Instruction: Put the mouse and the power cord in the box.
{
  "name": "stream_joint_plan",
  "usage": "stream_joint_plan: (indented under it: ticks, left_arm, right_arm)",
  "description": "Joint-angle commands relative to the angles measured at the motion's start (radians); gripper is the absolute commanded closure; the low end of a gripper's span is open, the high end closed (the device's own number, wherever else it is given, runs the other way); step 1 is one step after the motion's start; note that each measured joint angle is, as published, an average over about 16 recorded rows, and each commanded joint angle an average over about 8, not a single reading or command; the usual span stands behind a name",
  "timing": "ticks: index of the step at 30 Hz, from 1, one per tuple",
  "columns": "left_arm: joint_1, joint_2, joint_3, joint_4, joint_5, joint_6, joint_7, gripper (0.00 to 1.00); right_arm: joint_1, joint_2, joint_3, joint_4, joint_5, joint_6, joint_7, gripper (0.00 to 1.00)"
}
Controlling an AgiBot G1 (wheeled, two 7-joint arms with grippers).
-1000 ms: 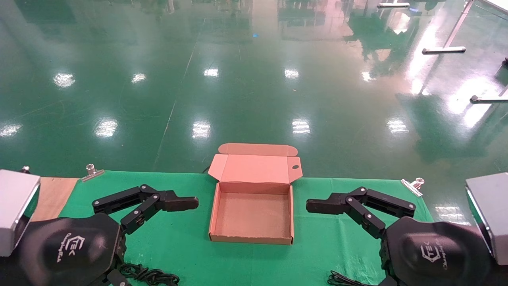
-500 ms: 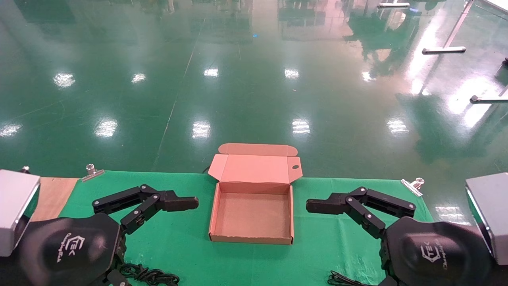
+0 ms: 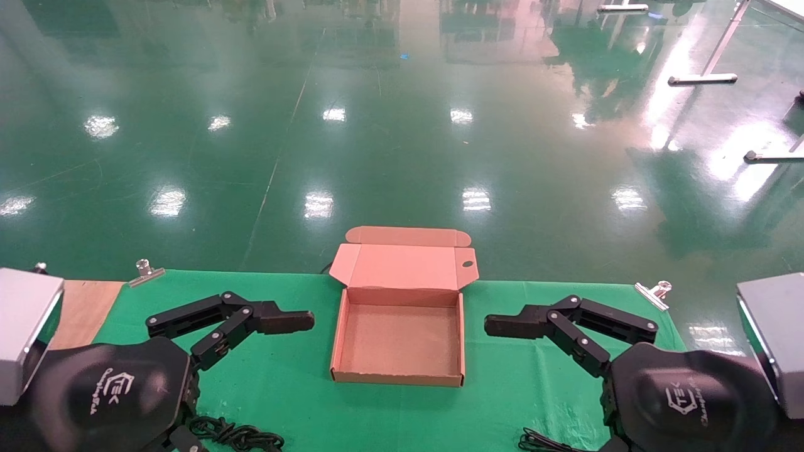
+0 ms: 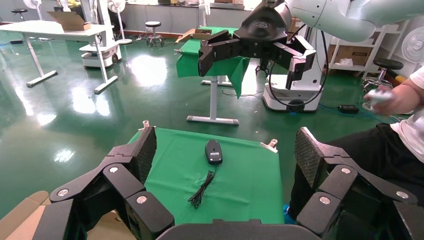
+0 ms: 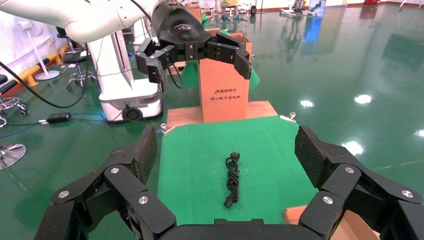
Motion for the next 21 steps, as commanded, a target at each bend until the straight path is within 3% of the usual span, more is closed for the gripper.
stream_joint_plan:
  ticks: [1, 13, 21]
  left_arm:
    - [0.0, 0.0, 0.0, 0.0, 0.0, 0.0, 0.0, 0.0]
    - [0.007, -0.001, 0.011, 0.015, 0.025, -0.001, 0.005, 0.0]
    - [-0.044, 0.034, 0.099, 0.105, 0.231, -0.001, 0.049, 0.0]
  right_arm:
    - [0.0, 0.0, 0.0, 0.0, 0.0, 0.0, 0.0, 0.0]
    - [0.005, 0.003, -0.014, -0.008, -0.042, -0.006, -0.015, 0.0]
    - [0.096, 0.001, -0.103, -0.037, -0.305, -0.04, -0.111, 0.0]
